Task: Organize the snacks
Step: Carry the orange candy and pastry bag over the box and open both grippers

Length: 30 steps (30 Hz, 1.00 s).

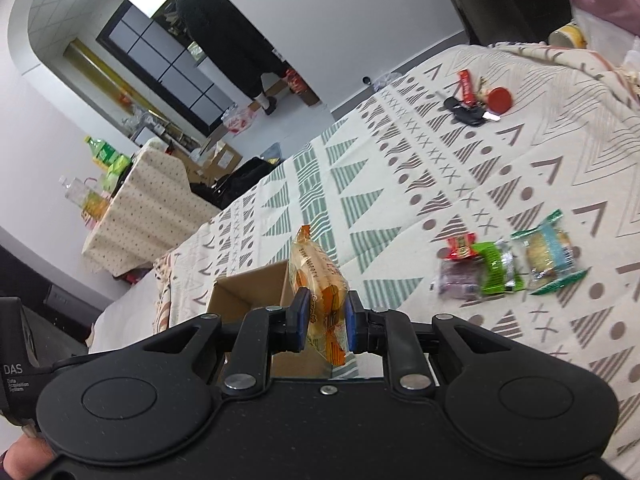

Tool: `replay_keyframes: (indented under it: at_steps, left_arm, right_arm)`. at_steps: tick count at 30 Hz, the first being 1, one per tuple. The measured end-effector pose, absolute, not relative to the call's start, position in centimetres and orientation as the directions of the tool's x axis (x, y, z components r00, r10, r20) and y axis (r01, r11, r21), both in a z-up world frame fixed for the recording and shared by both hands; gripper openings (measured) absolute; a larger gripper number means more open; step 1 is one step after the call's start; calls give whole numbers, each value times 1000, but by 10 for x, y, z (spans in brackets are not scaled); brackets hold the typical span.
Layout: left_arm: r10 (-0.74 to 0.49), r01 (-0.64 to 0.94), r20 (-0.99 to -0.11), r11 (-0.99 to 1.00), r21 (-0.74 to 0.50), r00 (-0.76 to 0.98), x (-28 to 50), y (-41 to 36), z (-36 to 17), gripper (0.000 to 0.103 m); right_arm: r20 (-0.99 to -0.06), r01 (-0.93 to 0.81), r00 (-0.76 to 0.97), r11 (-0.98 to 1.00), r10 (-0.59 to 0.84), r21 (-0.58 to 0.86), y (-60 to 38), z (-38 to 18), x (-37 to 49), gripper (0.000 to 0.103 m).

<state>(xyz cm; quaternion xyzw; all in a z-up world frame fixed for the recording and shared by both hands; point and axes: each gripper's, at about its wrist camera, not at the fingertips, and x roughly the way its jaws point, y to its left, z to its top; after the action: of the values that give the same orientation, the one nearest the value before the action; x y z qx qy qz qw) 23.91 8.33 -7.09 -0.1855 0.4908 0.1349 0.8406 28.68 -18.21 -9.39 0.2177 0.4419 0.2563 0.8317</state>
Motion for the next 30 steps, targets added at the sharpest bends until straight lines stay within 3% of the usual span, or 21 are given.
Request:
replay_keyframes:
  at_steps: [22,25,27,30]
  left_arm:
    - [-4,-474,-890,845,-246,455,231,158,-97,53]
    - [-8,-479,-892,841,-251,452,229,162,-99,58]
    - [-10,-481,-894,840,-251,448,229,163,-100,60]
    - [-16,-477,-893,841,-255,450,229,162,-102,67]
  right_arm:
    - [-652,-313,406,768,641,559,-77,-93,300,18]
    - [-670,-322,383,772,635,548,-64,-93,301,28]
    - [-672,-329,381,772,635,544,-63,-93,299,41]
    - [-690,-306,387,791,611,529,-69,-96,297,42]
